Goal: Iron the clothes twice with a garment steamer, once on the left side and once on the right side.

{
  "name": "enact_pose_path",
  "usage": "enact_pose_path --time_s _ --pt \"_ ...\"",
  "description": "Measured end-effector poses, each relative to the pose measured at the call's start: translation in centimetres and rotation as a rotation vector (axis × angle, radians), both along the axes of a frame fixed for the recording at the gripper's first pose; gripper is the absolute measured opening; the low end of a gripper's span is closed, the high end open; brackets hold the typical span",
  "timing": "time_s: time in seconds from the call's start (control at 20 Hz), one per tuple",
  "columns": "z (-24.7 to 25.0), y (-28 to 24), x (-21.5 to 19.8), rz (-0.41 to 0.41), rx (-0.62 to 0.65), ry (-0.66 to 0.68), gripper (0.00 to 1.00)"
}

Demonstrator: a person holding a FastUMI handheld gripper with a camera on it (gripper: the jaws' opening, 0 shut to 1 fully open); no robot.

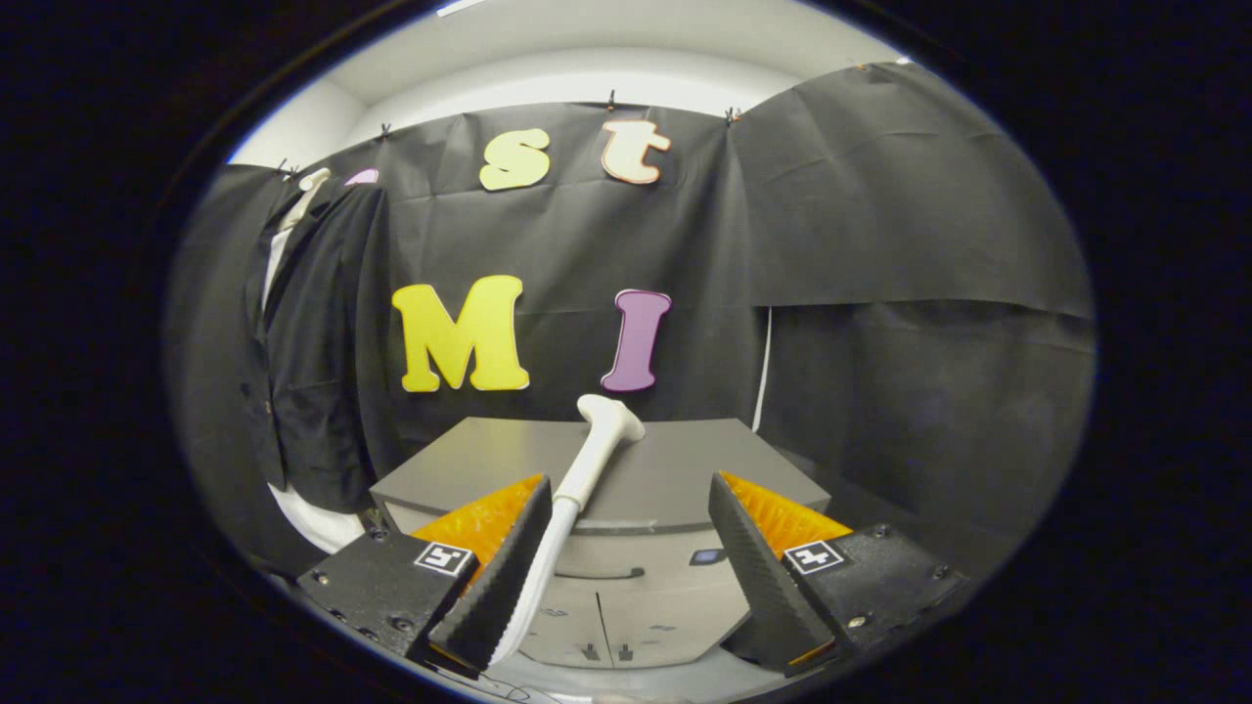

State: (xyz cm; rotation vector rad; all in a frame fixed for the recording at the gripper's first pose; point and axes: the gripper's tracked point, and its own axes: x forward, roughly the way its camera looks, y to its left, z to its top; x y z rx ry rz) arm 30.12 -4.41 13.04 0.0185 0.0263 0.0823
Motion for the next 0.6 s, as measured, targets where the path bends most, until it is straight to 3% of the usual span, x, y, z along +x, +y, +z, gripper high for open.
enact_pose_path --time_s 0.35,0.6 --pt "-0.4 1.8 9.9 0.063 0.006 0.150 1.00" --pt "-2.4 4.5 14.1 0.098 -0.006 0.249 0.99"
